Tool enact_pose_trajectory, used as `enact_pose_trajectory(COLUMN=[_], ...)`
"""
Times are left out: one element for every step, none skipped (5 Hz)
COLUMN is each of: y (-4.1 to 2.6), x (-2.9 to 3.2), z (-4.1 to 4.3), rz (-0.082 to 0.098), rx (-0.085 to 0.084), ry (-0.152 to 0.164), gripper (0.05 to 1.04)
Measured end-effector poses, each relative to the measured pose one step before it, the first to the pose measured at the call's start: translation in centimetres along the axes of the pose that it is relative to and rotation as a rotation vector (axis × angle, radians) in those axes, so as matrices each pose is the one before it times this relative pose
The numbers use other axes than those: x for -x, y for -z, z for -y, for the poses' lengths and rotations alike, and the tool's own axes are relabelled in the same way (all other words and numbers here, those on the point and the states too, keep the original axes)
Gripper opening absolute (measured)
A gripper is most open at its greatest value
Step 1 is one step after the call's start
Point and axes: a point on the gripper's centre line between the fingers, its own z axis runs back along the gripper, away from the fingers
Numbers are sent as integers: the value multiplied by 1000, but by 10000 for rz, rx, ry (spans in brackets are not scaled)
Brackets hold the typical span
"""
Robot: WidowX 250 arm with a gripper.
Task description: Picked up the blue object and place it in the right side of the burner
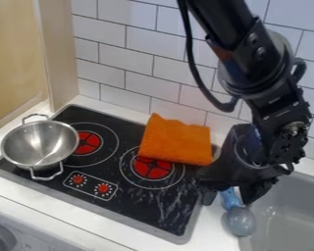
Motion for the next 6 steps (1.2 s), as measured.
enact_pose_trajectory(y=[-1151, -2542, -1861, -1769, -1236, -37], x=[-629, -1099, -905, -864, -559, -76], z=[564, -134, 50, -202, -53, -77], rz=[197, 567, 347, 275, 223, 15], rx=[528, 1231, 375, 450, 327, -2], ry=[-2, 29, -89, -237, -84, 15], gripper=[999, 999, 999, 999, 999, 999])
